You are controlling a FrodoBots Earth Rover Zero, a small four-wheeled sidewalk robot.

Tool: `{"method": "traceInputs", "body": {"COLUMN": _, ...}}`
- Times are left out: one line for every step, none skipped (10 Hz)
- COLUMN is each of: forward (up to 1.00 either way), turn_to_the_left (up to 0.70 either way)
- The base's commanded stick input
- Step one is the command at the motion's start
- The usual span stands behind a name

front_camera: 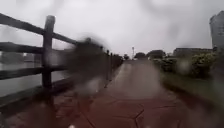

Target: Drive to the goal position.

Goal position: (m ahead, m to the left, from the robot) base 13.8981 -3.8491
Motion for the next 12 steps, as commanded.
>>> {"method": "traceInputs", "body": {"forward": 0.29, "turn_to_the_left": 0.00}}
{"method": "traceInputs", "body": {"forward": 0.96, "turn_to_the_left": 0.00}}
{"method": "traceInputs", "body": {"forward": 1.00, "turn_to_the_left": 0.00}}
{"method": "traceInputs", "body": {"forward": 1.00, "turn_to_the_left": 0.00}}
{"method": "traceInputs", "body": {"forward": 1.00, "turn_to_the_left": 0.00}}
{"method": "traceInputs", "body": {"forward": 1.00, "turn_to_the_left": 0.00}}
{"method": "traceInputs", "body": {"forward": 1.00, "turn_to_the_left": -0.37}}
{"method": "traceInputs", "body": {"forward": 1.00, "turn_to_the_left": -0.24}}
{"method": "traceInputs", "body": {"forward": 1.00, "turn_to_the_left": -0.08}}
{"method": "traceInputs", "body": {"forward": 1.00, "turn_to_the_left": 0.00}}
{"method": "traceInputs", "body": {"forward": 1.00, "turn_to_the_left": 0.00}}
{"method": "traceInputs", "body": {"forward": 1.00, "turn_to_the_left": 0.00}}
